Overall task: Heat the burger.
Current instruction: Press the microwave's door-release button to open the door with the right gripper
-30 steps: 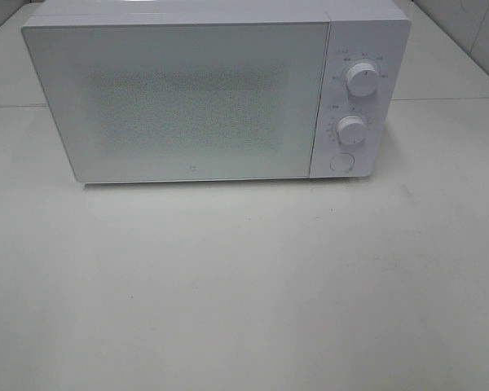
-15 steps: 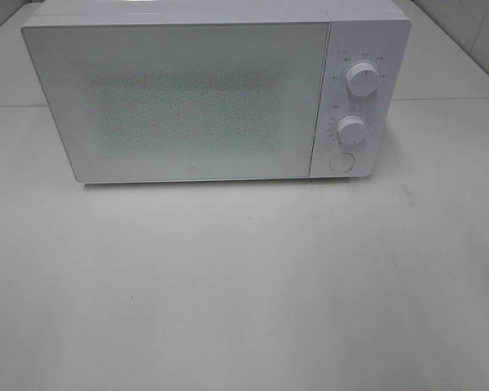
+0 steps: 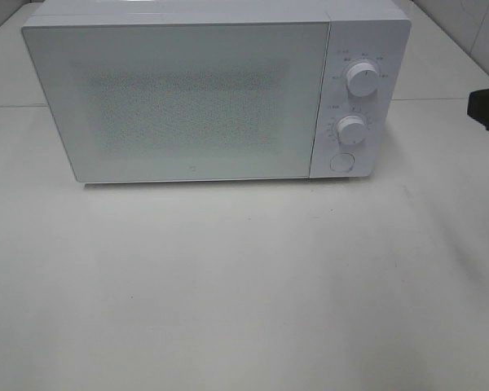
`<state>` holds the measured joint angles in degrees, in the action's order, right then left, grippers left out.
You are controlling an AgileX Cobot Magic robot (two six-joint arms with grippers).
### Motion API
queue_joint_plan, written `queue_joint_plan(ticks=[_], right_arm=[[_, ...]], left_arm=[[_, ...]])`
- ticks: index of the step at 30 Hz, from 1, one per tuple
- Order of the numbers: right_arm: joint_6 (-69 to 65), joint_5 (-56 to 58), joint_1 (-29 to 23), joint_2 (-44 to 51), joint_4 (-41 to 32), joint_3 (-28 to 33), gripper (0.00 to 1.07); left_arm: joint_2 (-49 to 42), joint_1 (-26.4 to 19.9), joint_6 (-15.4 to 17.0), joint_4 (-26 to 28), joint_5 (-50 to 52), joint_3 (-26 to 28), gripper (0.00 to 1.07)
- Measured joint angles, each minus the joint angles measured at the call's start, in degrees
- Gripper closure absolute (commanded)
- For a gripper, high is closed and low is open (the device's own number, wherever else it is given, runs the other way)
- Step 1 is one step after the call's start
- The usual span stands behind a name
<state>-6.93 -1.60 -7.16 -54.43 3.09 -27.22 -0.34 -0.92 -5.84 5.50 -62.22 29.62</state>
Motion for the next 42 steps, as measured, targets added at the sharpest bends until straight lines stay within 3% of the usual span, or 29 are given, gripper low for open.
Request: queue_joint_plan(ticks=[8,13,15,17,18,19,20,21,22,24,28,35,38,42], right_arm=[[-3.32,-14.61,0.00,-11.75,3.50,0.00,0.33],[-6.88,-19.19,0.00,-16.96,5.10,0.00,0.42],[-10.20,-21.66,0.00,-20.68,5.61,0.00,0.55],[-13.06,-22.80,0.00,-22.46,5.61,0.00,0.59],[-14.95,-23.43,0.00,-23.20,5.61,0.00,0.72],[-14.95,-23.43,0.00,-23.20,5.61,0.00,0.72],[-18.79,-24.35,0.00,-24.41,5.67,0.00,0.84],[-21.14,-24.98,0.00,-24.81,5.67,0.00,0.91],[-21.14,-24.98,0.00,-24.81,5.67,0.00,0.91],[-29.51,-27.04,0.00,-25.78,5.67,0.00,1.07],[-38.90,-28.76,0.00,-26.41,5.67,0.00,1.07],[-69.39,-30.02,-0.06,-30.48,6.76,0.00,1.07],[-71.33,-30.02,-0.29,-30.60,6.70,0.00,1.07],[-73.85,-31.63,-3.90,-31.63,0.97,-0.06,1.07]], left_arm=[[0.00,0.00,0.00,0.00,0.00,0.00,0.09],[0.00,0.00,0.00,0.00,0.00,0.00,0.09],[0.00,0.00,0.00,0.00,0.00,0.00,0.09],[0.00,0.00,0.00,0.00,0.00,0.00,0.09],[0.00,0.00,0.00,0.00,0.00,0.00,0.09],[0.00,0.00,0.00,0.00,0.00,0.00,0.09],[0.00,0.00,0.00,0.00,0.00,0.00,0.09],[0.00,0.00,0.00,0.00,0.00,0.00,0.09],[0.00,0.00,0.00,0.00,0.00,0.00,0.09],[0.00,0.00,0.00,0.00,0.00,0.00,0.09],[0.00,0.00,0.00,0.00,0.00,0.00,0.09],[0.00,0.00,0.00,0.00,0.00,0.00,0.09],[0.00,0.00,0.00,0.00,0.00,0.00,0.09],[0.00,0.00,0.00,0.00,0.00,0.00,0.09]])
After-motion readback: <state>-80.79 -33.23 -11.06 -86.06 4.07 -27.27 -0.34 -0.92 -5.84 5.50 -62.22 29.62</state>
